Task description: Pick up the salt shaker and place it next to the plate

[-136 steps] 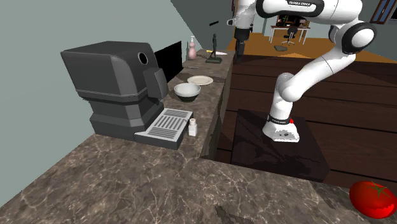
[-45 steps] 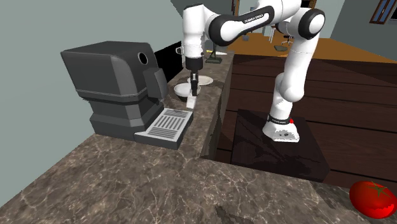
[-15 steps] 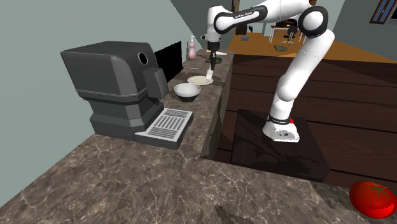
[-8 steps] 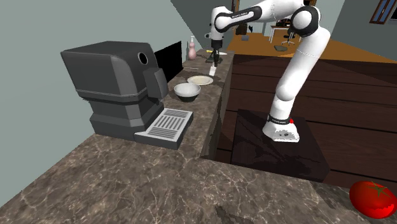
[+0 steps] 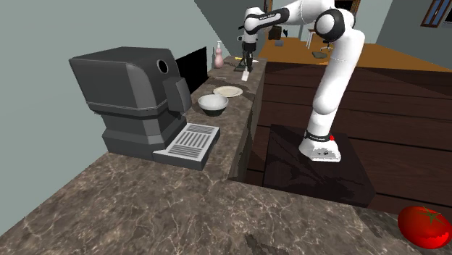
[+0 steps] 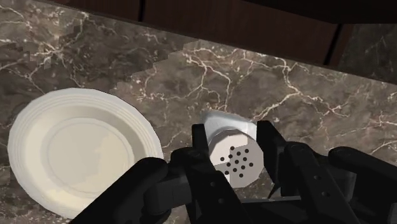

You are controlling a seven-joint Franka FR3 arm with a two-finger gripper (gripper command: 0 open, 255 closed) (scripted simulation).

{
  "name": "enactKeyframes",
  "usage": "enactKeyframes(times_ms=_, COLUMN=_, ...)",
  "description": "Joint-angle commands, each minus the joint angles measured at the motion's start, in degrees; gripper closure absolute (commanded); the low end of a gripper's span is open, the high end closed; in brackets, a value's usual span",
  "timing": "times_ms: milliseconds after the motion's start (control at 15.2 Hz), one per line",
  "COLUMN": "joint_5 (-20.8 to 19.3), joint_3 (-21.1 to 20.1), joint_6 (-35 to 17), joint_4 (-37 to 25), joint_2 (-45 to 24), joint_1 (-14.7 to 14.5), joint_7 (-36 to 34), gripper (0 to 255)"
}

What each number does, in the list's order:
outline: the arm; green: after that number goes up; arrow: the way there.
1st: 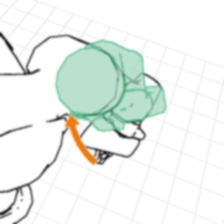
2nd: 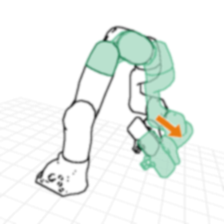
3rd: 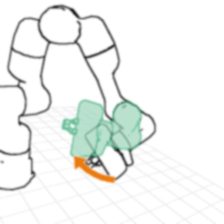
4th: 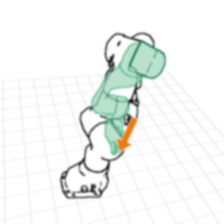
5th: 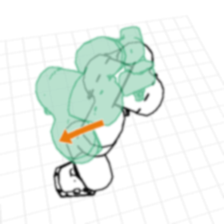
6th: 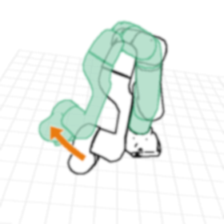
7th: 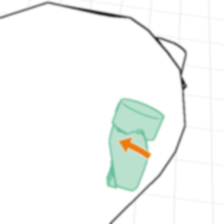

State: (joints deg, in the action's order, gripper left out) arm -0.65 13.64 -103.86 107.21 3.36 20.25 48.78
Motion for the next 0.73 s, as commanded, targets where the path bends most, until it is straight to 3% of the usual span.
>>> enactKeyframes(times_ms=0, joint_5=0.7, joint_3=1.4, joint_6=0.5, joint_4=-3.3, joint_2=-2.9, joint_1=1.2, joint_7=2.9, gripper=255)
enactKeyframes(times_ms=660, joint_5=6.4, joint_3=6.4, joint_6=5.9, joint_4=-24.8, joint_2=-20.0, joint_1=9.3, joint_7=16.0, gripper=255)
